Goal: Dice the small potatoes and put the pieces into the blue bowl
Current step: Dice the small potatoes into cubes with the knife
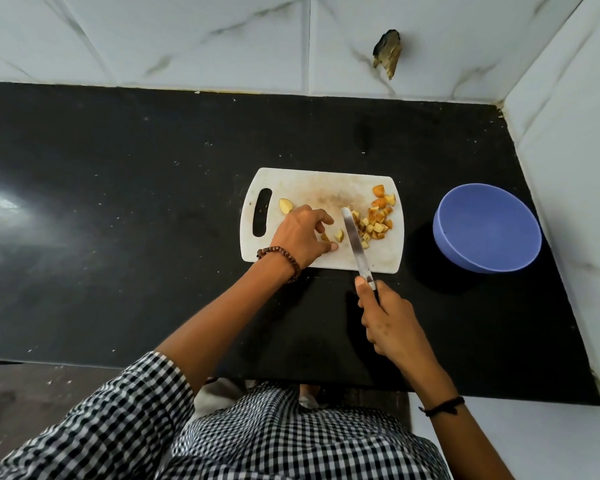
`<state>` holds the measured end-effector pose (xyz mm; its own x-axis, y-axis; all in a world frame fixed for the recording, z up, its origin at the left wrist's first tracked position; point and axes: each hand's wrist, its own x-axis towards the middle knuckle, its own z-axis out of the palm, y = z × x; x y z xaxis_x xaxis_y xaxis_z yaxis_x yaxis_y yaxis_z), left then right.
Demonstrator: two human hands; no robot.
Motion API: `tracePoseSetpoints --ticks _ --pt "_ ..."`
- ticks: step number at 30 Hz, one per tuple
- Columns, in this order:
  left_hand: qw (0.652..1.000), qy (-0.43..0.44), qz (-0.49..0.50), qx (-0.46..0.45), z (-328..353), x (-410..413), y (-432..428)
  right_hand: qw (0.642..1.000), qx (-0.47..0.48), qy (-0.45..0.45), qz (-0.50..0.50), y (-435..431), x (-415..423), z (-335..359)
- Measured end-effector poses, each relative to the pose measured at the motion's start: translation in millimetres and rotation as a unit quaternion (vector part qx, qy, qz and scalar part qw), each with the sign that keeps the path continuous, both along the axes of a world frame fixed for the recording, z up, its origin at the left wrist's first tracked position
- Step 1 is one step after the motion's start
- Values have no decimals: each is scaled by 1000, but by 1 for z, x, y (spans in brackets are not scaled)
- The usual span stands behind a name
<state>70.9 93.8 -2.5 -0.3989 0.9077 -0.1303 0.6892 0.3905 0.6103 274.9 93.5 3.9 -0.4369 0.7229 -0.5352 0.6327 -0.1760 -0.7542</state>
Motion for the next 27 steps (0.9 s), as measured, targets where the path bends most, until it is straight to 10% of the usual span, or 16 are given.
tracePoseSetpoints --ticks 13,27 --pt "990 128 -45 -37 3 5 16 999 -14 4 -35 2 4 -3" --pt "997 55 43 -26 -2 10 2 996 54 -55 36 -2 -13 1"
